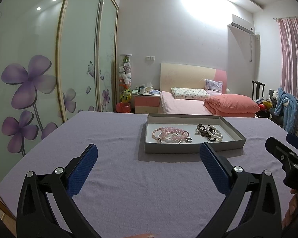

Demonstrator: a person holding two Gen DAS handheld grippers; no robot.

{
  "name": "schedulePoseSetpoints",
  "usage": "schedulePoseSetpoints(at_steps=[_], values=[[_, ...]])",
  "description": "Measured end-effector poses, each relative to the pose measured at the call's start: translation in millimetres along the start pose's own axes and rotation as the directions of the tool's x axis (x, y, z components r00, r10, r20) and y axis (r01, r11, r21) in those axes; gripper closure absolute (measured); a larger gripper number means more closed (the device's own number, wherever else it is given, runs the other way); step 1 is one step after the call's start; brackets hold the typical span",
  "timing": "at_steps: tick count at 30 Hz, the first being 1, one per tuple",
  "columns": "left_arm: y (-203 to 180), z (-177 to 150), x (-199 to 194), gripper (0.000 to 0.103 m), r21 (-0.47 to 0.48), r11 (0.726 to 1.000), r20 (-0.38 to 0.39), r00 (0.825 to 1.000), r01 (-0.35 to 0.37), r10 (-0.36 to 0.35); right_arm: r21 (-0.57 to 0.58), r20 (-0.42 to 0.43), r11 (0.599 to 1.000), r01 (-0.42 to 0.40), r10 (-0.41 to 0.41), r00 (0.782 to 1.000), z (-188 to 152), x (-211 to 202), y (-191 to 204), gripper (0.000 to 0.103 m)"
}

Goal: Organize jewelry

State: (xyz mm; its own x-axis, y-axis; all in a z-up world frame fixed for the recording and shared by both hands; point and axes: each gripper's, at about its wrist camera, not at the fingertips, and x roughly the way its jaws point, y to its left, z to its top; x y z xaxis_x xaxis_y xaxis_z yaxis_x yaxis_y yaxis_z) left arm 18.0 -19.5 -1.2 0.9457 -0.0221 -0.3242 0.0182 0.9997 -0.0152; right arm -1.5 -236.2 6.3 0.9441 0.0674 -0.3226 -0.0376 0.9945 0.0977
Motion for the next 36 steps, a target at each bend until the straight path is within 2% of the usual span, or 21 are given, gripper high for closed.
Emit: schedulePoseSetpoints(at_steps=[36], values=[[2.3,-3.6,-3.0,0.002,0.0,1.0,-0.004,1.0,-0.008,0.008,0.001,-0.001,1.0,0.001,-0.001,1.0,0.6,-0.3,0.0,0.004]])
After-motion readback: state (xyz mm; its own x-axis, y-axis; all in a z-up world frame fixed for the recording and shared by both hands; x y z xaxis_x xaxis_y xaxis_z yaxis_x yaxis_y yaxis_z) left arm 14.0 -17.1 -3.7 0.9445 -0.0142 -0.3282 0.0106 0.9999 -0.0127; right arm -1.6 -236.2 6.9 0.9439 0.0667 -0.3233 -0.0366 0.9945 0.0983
